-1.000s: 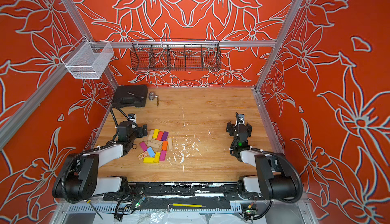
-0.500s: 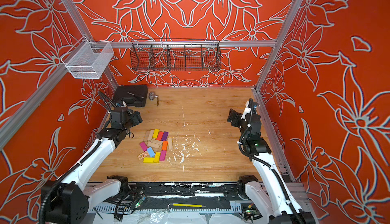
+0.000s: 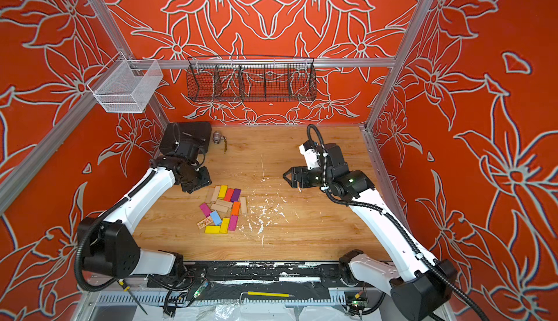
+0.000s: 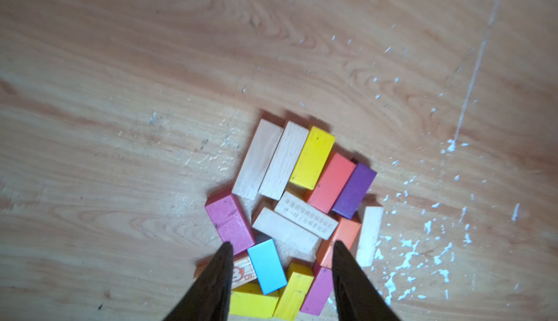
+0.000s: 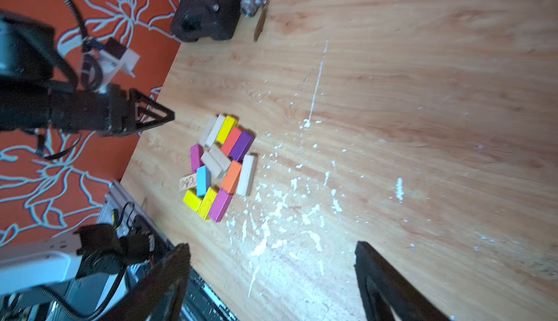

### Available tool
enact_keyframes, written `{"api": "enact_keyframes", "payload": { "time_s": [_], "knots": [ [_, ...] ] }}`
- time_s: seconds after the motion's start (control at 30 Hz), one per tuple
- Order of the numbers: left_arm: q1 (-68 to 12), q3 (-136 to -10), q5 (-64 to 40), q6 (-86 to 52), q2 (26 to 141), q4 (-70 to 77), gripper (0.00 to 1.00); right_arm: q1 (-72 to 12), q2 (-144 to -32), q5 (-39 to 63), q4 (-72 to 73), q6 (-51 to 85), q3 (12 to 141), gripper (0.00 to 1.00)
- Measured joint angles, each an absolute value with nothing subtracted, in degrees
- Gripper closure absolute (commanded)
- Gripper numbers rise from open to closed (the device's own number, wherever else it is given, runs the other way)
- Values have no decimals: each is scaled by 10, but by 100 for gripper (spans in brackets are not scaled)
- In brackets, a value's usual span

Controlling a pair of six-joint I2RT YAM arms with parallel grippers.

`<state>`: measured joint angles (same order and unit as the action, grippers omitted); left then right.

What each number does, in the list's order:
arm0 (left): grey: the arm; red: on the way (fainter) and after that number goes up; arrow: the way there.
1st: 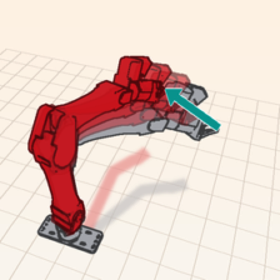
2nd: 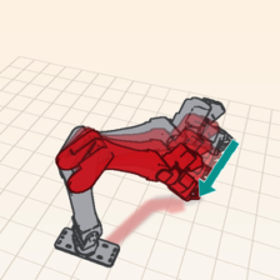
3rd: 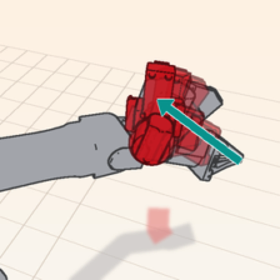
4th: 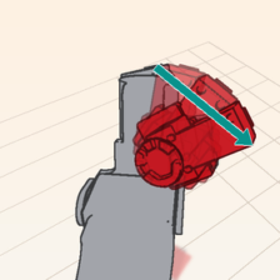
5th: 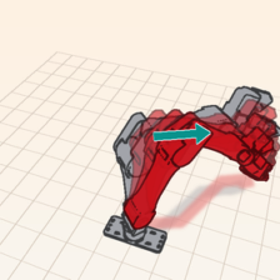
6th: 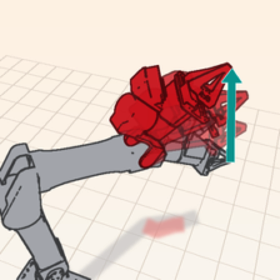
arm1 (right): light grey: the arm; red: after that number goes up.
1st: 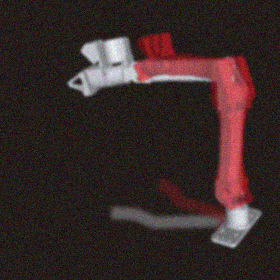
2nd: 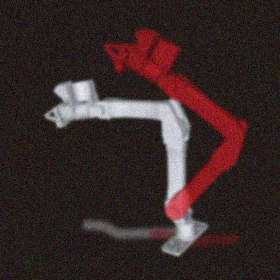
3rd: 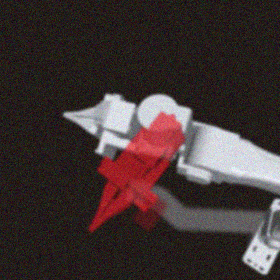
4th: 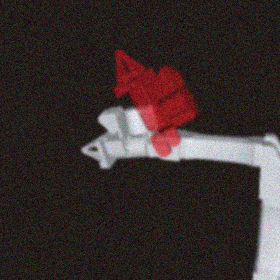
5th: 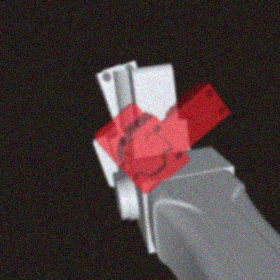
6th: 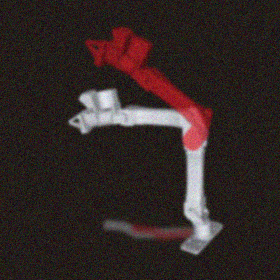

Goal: Assemble the letter k with building blocks
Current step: Pick up the building block from the center of the board.

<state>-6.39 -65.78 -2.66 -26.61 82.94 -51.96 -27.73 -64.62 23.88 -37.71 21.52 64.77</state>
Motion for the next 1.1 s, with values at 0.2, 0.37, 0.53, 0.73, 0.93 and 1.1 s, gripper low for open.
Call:
{"api": "enact_keyframes", "payload": {
  "time_s": [0.2,0.37,0.53,0.73,0.93,1.1],
  "knots": [
    [-63,-659,-23,-235,905,-544,56,-365,-677,239,-376,231,655,15],
    [-56,-672,-17,-223,948,-552,57,-424,-711,227,-346,262,655,16],
    [-46,-681,-5,-220,971,-550,58,-455,-735,219,-307,290,655,16],
    [-42,-683,-1,-216,992,-532,59,-460,-740,213,-290,300,655,16],
    [-37,-684,-6,-203,1016,-494,60,-460,-740,197,-292,300,660,16],
    [-29,-686,-21,-190,1038,-477,60,-460,-739,183,-298,300,667,16]
  ]
}}
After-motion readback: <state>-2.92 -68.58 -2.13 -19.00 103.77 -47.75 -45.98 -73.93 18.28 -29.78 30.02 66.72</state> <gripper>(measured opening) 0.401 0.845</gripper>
